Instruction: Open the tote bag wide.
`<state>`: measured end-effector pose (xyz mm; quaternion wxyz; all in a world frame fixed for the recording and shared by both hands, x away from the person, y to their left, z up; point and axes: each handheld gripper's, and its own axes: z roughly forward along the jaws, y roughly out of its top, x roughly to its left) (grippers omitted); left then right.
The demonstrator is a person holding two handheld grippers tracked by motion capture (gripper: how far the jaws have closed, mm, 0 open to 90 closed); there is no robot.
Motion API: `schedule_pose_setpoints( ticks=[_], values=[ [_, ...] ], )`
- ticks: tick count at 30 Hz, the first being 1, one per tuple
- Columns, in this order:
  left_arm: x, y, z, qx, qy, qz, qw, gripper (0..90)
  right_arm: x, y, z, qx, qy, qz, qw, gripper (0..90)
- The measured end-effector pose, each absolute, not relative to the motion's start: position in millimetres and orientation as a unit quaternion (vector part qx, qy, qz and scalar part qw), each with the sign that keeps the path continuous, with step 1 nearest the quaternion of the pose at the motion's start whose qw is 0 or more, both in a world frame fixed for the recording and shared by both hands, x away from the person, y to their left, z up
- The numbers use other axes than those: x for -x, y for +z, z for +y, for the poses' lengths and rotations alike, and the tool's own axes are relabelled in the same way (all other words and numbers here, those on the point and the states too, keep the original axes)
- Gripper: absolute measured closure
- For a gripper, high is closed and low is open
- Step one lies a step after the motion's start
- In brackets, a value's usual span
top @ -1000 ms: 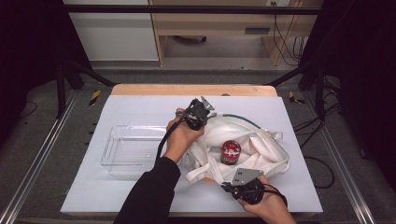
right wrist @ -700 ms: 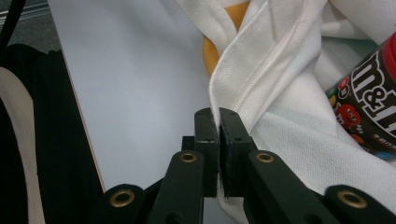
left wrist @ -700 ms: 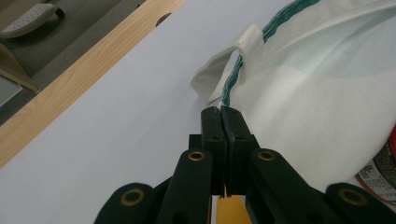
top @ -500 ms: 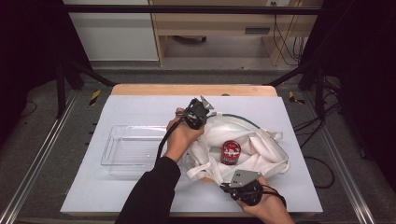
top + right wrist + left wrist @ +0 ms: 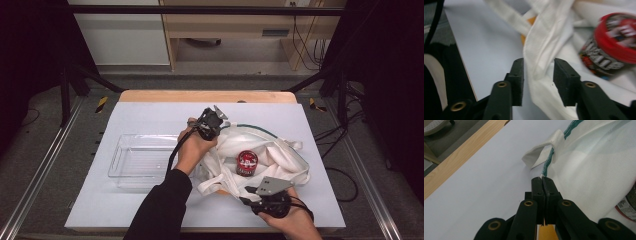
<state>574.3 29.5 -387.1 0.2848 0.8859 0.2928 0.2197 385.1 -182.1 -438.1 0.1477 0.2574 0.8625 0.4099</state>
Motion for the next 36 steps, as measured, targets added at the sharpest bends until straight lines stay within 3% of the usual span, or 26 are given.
schedule_pose_setpoints(
  ticks=[4,11,20,30,33,36],
  values=[
    [-571,-387,29,-0.887,0.222,0.288,0.285,88.9,-385,-416,-210,-0.28,0.429,0.84,0.177,51.4],
    [-571,-393,28,-0.895,0.206,0.286,0.275,89.0,-402,-406,-246,-0.32,0.411,0.825,0.217,52.4],
    [-572,-401,32,-0.901,0.197,0.288,0.257,89.0,-399,-433,-254,-0.348,0.359,0.844,0.196,65.1],
    [-571,-406,35,-0.902,0.194,0.294,0.25,89.0,-396,-450,-258,-0.354,0.343,0.849,0.191,66.9],
    [-571,-405,36,-0.9,0.196,0.294,0.254,89.0,-395,-447,-258,-0.347,0.356,0.846,0.193,62.0],
    [-571,-405,36,-0.901,0.196,0.292,0.254,88.9,-391,-437,-257,-0.329,0.375,0.844,0.2,47.7]
  ],
)
